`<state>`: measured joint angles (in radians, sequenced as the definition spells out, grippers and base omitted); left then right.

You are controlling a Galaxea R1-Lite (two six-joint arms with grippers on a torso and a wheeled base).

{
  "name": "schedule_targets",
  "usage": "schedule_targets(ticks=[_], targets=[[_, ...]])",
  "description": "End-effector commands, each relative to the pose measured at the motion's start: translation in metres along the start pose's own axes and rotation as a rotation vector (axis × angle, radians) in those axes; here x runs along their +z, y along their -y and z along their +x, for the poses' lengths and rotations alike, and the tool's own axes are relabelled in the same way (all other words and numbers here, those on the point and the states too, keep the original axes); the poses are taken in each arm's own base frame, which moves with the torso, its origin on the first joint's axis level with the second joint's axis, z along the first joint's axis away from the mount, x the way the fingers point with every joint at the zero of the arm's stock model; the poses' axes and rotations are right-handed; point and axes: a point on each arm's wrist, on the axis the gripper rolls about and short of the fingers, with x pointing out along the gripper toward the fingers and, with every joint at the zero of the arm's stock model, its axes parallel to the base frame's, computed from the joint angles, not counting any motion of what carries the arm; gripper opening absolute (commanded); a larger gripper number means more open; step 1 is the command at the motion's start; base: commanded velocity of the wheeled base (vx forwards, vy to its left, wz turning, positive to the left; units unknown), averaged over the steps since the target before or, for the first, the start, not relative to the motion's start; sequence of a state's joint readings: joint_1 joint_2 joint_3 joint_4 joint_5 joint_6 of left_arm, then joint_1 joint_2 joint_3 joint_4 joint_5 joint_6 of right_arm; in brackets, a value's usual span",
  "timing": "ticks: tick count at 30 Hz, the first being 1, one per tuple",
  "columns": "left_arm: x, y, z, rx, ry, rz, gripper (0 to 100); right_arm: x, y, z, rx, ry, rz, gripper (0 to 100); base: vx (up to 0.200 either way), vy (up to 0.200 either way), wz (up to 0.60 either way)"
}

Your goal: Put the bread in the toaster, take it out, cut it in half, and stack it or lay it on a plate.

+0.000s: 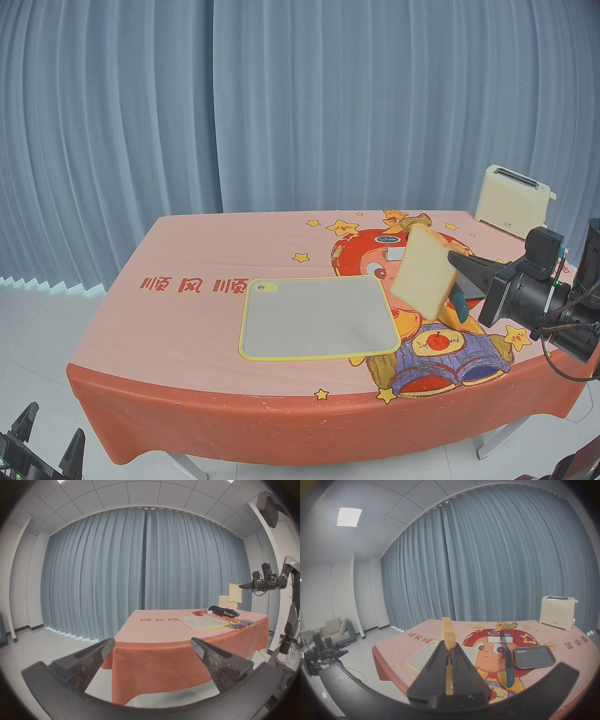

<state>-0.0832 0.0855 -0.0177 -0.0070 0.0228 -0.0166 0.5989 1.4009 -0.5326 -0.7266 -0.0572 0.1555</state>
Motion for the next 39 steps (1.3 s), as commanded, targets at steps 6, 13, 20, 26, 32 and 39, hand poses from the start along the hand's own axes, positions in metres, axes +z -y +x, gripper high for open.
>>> schedule_targets(ticks=[6,13,20,26,32,39], targets=[[-0.005,0.000,0.001,0.001,-0.017,0.000,100,-0.006,-0.017,0.017,0.073,-0.001,0.124,0,0.000,0.000,0.00],[-0.005,0.000,0.001,0.001,-0.019,0.000,100,-0.022,-0.020,0.047,0.080,0.049,0.175,0,0.000,0.000,0.00],[-0.005,0.000,0.001,0.001,-0.017,0.000,100,-0.029,-0.026,0.062,0.099,0.071,0.298,0,0.000,0.000,0.00],[-0.005,0.000,0.001,0.001,-0.017,0.000,100,-0.033,-0.031,0.071,0.127,0.046,0.400,0,0.000,0.000,0.00],[-0.005,0.000,0.001,0.001,-0.019,0.000,100,-0.033,-0.033,0.078,0.156,0.026,0.524,0,0.000,0.000,0.00],[-0.005,0.000,0.001,0.001,-0.017,0.000,100,-0.043,-0.033,0.088,0.170,-0.019,0.596,0,0.000,0.000,0.00]])
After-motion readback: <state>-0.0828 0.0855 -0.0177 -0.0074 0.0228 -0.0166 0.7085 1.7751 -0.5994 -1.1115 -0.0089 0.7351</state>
